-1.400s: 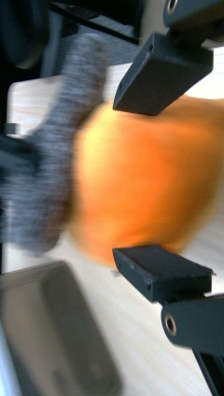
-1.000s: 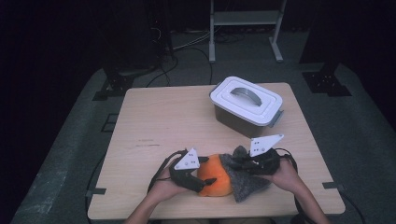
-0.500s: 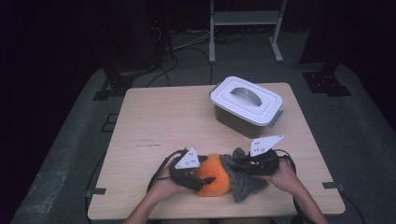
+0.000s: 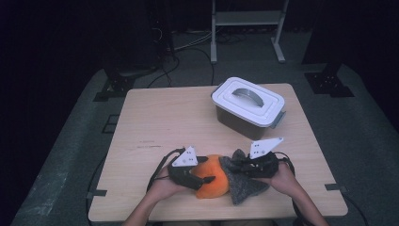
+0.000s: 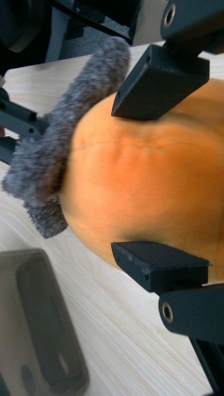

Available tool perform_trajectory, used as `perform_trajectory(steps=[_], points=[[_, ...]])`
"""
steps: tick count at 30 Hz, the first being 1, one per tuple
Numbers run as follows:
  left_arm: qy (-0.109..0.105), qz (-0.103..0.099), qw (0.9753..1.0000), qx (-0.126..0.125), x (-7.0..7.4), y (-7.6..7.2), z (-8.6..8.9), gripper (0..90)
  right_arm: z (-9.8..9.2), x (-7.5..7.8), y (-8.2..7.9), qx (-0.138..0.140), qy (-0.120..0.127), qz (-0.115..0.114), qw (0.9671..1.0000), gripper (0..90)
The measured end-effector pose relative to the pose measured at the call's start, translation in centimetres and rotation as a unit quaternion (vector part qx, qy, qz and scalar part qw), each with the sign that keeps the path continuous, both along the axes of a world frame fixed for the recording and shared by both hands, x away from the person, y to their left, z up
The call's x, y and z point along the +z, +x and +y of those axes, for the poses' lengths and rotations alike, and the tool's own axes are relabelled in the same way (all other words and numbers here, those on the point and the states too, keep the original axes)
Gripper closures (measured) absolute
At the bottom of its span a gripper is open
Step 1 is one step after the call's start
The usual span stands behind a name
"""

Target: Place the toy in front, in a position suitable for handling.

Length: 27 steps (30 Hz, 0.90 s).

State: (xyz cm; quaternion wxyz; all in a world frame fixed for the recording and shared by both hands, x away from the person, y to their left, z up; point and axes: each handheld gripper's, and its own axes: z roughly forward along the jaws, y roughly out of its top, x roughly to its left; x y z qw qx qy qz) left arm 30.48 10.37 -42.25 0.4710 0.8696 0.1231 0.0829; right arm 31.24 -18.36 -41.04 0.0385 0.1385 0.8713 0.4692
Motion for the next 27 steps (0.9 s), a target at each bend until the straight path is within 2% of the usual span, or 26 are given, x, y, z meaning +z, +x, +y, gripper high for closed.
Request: perform_trajectory(steps=[5,8,12,14,15,19,24,25,27], points=[[-0.005,0.014,0.9999,0.006,-0.2,0.2,0.5,29.9,-1.1,-1.4,0.8,-0.012,-0.020,0.020,0.9995,76.9],[-0.008,0.018,0.9998,0.004,-0.3,0.3,0.6,29.9,-1.6,-1.5,1.1,-0.019,-0.026,0.023,0.9992,76.9],[-0.009,0.021,0.9997,0.000,-0.4,0.4,0.6,30.0,-1.6,-0.3,0.9,-0.023,0.017,0.013,0.9995,76.9],[-0.007,0.021,0.9998,-0.001,-0.4,0.3,0.5,30.3,-1.2,0.1,0.9,-0.015,0.037,0.011,0.9991,76.8],[-0.007,0.020,0.9998,0.000,-0.4,0.3,0.6,30.4,-0.9,0.1,0.8,-0.010,0.036,0.012,0.9992,76.8],[-0.007,0.023,0.9997,-0.001,-0.6,0.4,0.8,30.7,-0.3,-1.0,0.8,-0.003,0.003,0.020,0.9998,76.6],[-0.011,0.030,0.9995,0.001,-0.7,0.6,1.3,30.9,-1.6,-1.9,1.5,-0.035,-0.036,0.035,0.9981,76.7],[-0.014,0.033,0.9994,0.001,-0.7,0.6,1.4,30.9,-1.8,-1.9,1.6,-0.040,-0.031,0.038,0.9980,76.8],[-0.014,0.032,0.9994,-0.002,-0.7,0.5,1.3,31.2,-2.1,-1.3,1.6,-0.042,-0.002,0.035,0.9985,76.8]])
